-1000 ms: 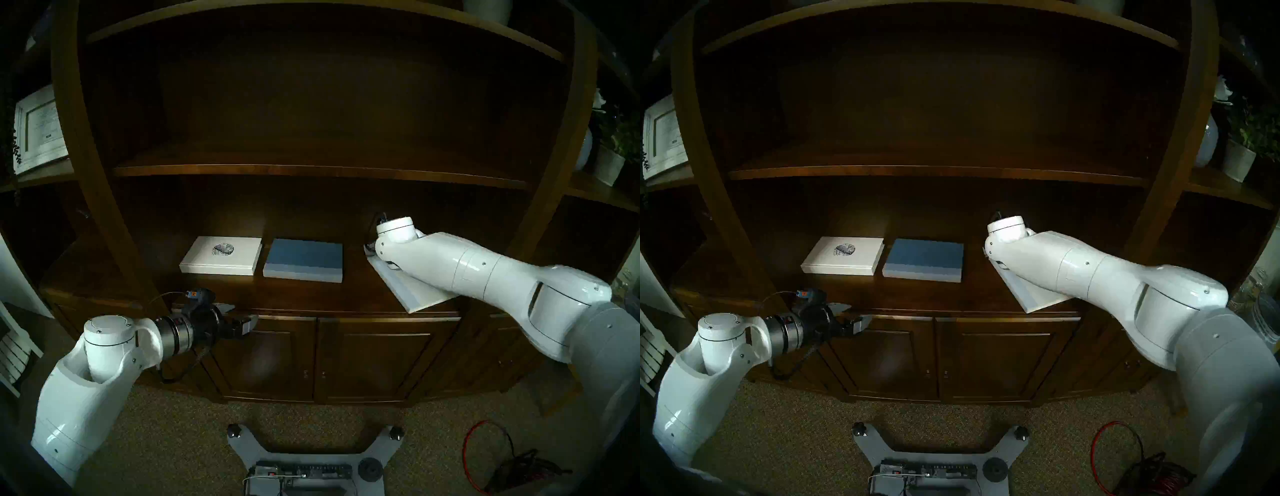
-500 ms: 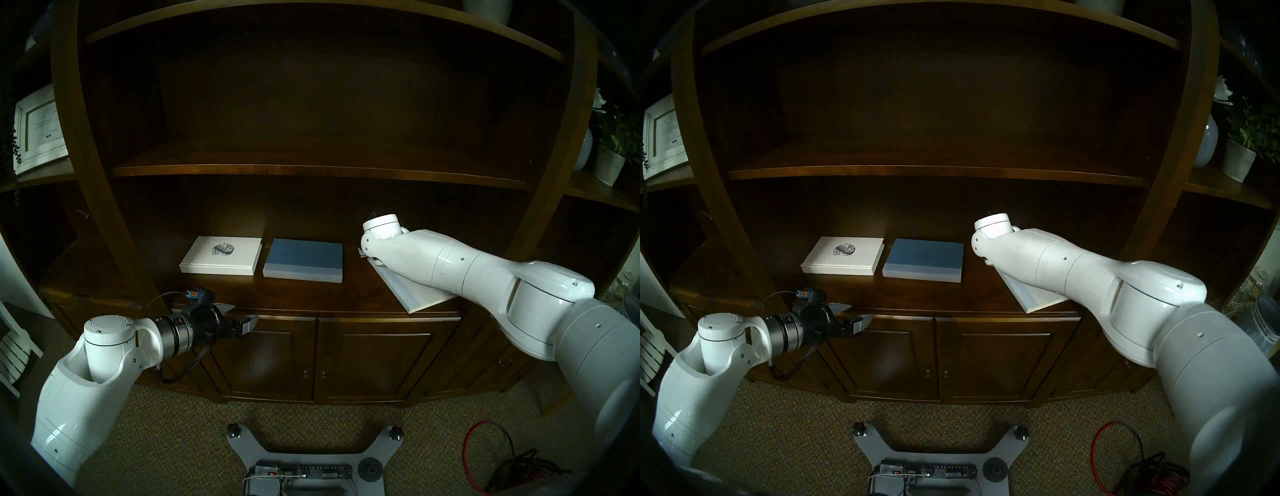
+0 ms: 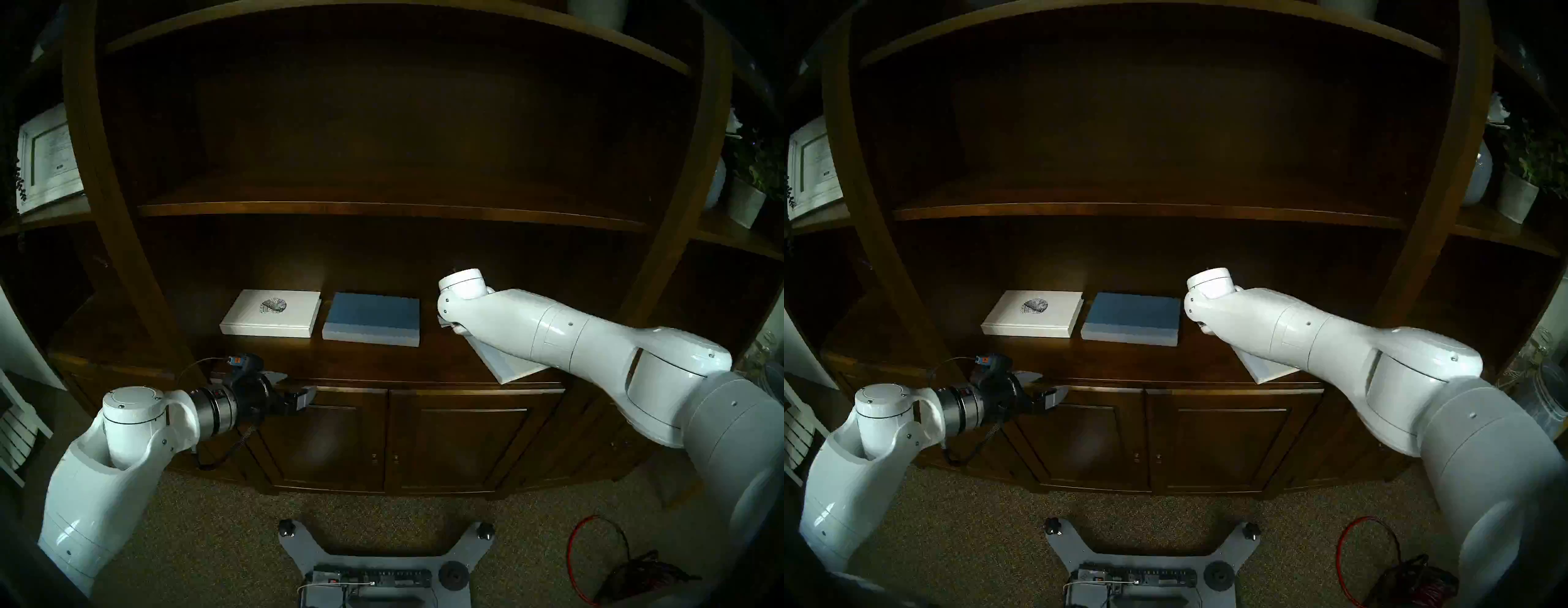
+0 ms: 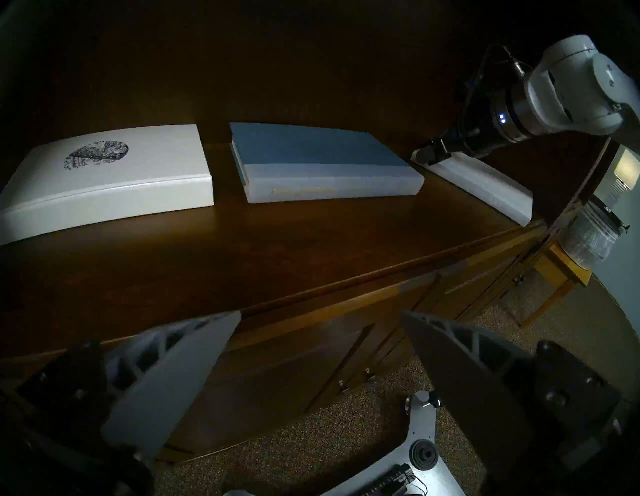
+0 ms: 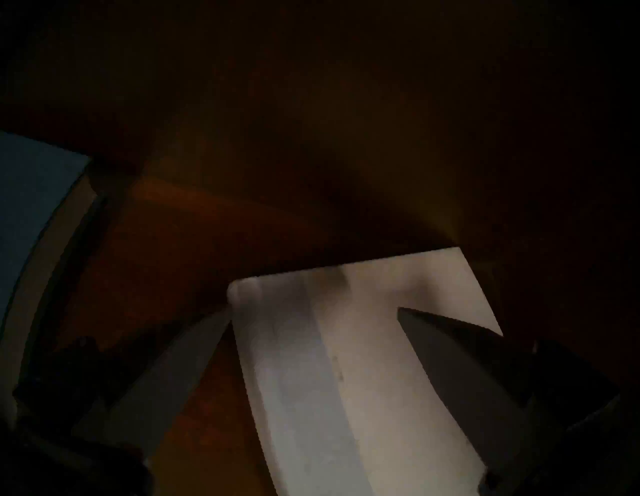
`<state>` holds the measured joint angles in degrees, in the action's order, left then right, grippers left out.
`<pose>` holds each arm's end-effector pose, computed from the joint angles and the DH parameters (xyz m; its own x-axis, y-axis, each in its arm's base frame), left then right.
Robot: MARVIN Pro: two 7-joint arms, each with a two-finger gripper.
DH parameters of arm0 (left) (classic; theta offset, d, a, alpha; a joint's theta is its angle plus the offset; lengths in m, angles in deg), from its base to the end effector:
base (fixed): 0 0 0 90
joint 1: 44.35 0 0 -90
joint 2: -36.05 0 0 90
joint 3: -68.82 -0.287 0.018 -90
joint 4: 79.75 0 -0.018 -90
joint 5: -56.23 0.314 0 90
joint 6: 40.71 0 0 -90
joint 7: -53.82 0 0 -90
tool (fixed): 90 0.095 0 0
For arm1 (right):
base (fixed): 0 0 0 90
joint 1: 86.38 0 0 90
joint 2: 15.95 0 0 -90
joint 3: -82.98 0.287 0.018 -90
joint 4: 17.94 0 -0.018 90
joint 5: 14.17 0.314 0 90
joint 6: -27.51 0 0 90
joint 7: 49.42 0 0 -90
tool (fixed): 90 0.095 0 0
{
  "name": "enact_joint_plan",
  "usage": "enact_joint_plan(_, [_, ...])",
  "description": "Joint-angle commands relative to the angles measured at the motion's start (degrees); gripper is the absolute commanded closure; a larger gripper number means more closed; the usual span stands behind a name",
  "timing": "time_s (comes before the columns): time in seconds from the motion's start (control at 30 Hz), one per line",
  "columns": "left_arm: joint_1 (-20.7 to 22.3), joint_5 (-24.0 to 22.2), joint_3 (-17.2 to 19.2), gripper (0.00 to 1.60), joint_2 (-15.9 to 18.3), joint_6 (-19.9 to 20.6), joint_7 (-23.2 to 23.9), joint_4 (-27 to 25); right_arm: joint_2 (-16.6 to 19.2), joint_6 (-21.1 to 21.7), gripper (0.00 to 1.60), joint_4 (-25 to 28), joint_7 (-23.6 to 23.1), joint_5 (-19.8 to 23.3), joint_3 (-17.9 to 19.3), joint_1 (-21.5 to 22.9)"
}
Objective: Close the books and align them horizontally on the shelf
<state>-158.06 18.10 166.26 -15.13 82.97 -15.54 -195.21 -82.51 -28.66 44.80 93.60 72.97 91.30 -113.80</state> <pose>0.3057 0.0906 -0.2688 0.5336 -0.1009 0.8397 -0.4583 -0.8689 0.1869 0.5493 0.0583 -0.2680 0.7271 0.2696 0.6314 0.0075 -0.9227 0.3853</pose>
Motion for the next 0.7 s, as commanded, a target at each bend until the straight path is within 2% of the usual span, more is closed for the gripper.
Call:
enact_joint_plan(0.0, [1.0, 0.0, 0.7, 0.00, -0.1, -0.9, -0.1, -1.4, 1.6, -1.0, 0.00, 0.2, 1.0, -0.7, 0.5, 0.9])
enact_joint_plan(0.23, [1.0, 0.0, 0.7, 0.00, 0.0, -0.8, -0.1, -1.3, 3.4, -3.7, 0.00, 3.9, -2.2, 0.0, 2.4, 1.6])
enact_joint_plan(0.43, [1.0, 0.0, 0.7, 0.00, 0.0, -0.7, -0.1, -1.3, 4.6, -4.5, 0.00, 4.5, -4.0, 0.4, 4.0, 2.6])
enact_joint_plan(0.6, [1.0, 0.0, 0.7, 0.00, 0.0, -0.8, -0.1, -1.3, 4.2, -4.3, 0.00, 1.5, -7.3, 0.9, 4.5, 2.6])
enact_joint_plan(0.67, [1.0, 0.0, 0.7, 0.00, 0.0, -0.8, -0.1, -1.3, 4.0, -4.4, 0.00, -1.1, -11.3, 0.9, 4.6, 2.7])
